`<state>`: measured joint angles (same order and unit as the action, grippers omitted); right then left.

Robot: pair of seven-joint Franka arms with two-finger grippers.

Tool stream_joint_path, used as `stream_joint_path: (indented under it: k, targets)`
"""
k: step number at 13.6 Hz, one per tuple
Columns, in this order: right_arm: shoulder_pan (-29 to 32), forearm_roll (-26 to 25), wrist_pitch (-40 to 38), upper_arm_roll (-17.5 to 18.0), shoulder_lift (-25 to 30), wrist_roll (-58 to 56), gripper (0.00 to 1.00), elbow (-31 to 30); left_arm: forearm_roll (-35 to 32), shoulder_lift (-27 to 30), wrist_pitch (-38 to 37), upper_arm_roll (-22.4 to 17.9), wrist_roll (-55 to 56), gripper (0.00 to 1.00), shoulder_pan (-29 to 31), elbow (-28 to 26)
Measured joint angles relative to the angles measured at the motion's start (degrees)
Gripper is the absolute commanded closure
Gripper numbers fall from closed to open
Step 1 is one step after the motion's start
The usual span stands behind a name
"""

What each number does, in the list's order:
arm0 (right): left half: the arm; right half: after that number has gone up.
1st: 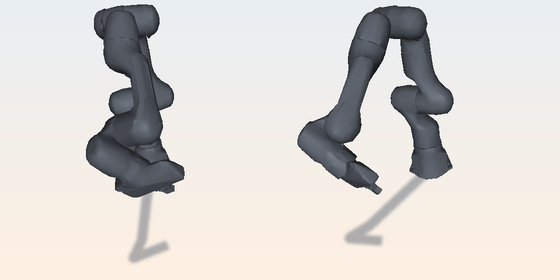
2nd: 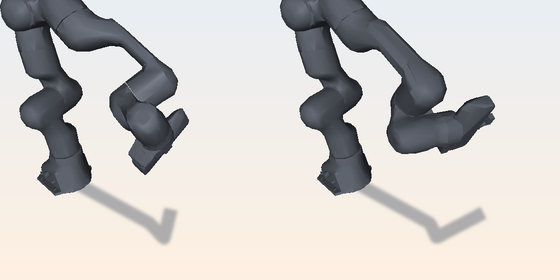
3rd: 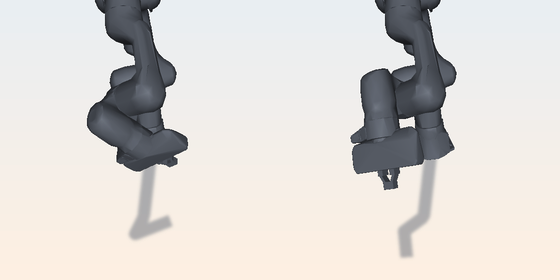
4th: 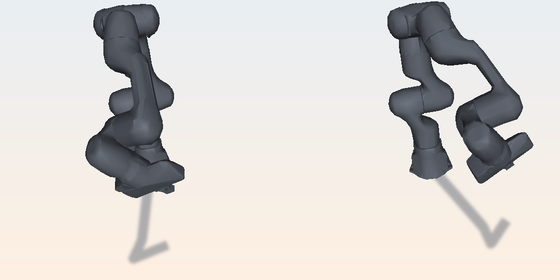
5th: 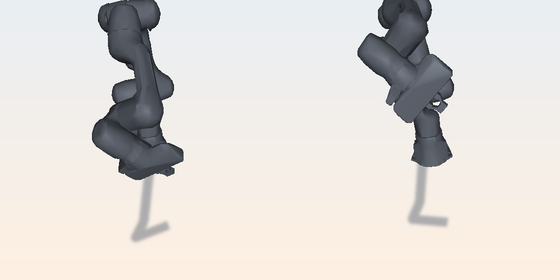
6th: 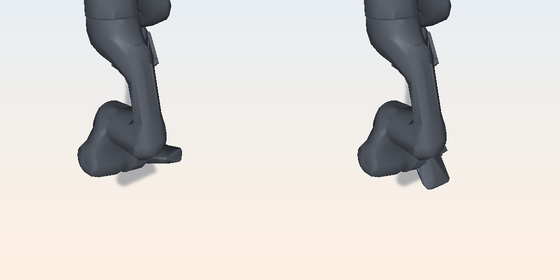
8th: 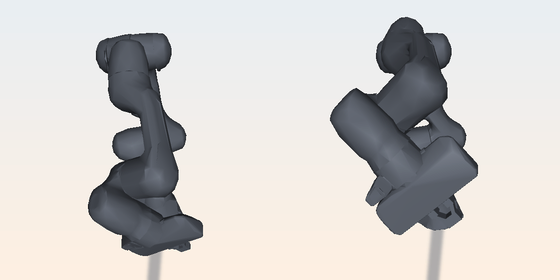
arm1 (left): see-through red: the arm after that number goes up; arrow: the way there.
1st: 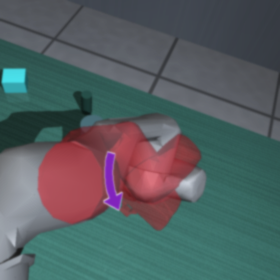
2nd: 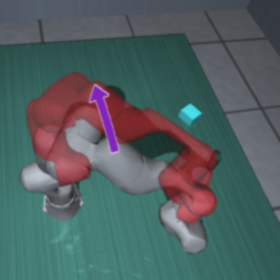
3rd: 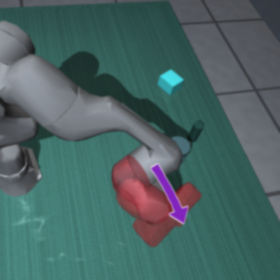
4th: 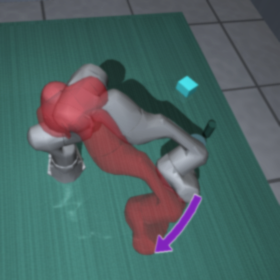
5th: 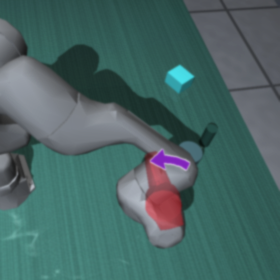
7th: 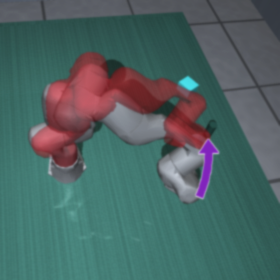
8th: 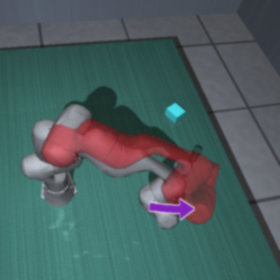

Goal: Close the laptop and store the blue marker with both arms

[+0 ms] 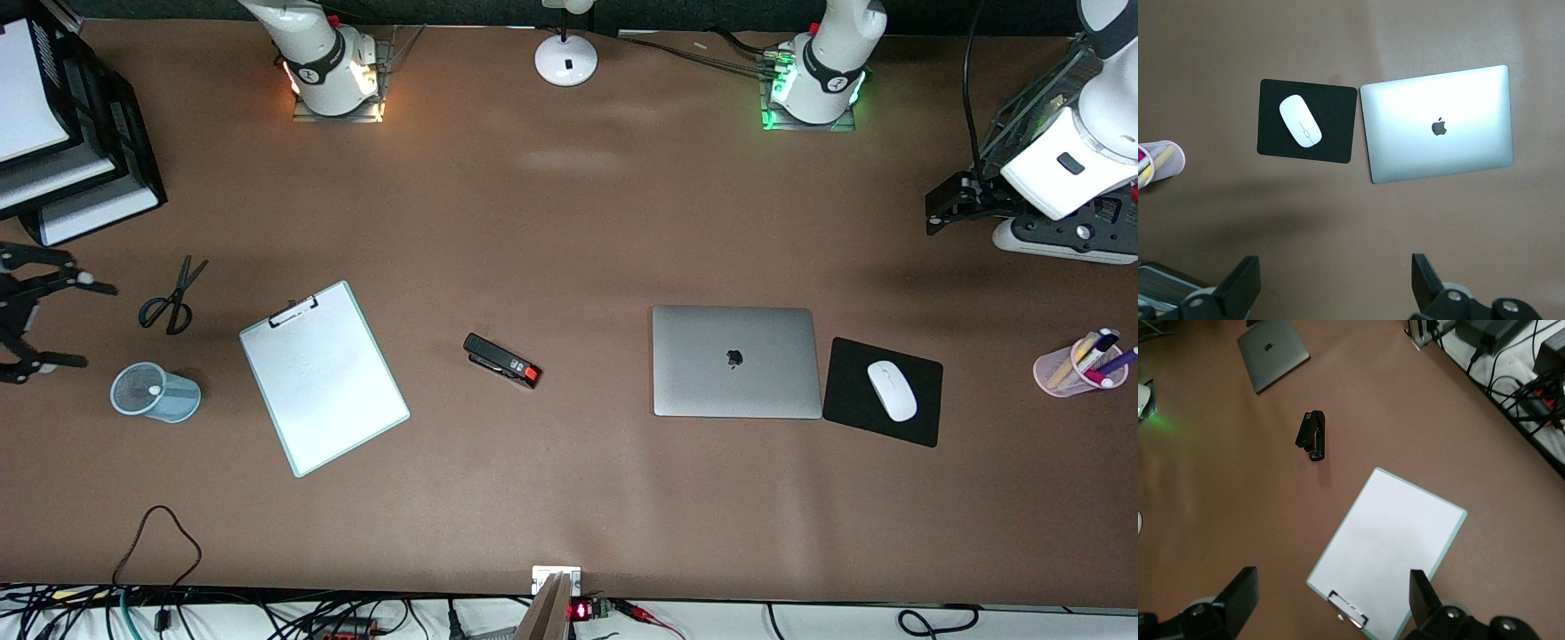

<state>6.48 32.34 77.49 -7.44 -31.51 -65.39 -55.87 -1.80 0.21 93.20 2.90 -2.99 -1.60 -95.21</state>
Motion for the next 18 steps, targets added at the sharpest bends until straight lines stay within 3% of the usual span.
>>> stream_joint_path:
  k: [5,11,15,18]
  targets:
    - [-8.35,-7.95,0.93,0.04,3.66,23.14,0.00,-4.26,0.00,0.00,0.00,0.00,0.00,0.00,0.00,0.06]
    - [-16.94,-21.80,4.83,0.07,13.29,47.91,0.00,-17.84,0.00,-0.01,-0.02,0.00,0.00,0.00,0.02,0.24]
    - [-17.38,-29.59,7.59,-0.25,16.04,59.09,0.00,-26.45,0.00,-0.01,-0.02,0.00,0.00,0.00,0.02,0.27]
    - [-14.38,-32.49,9.30,-0.74,16.90,61.24,0.00,-27.78,0.00,-0.01,-0.03,-0.02,0.00,0.00,0.06,0.27]
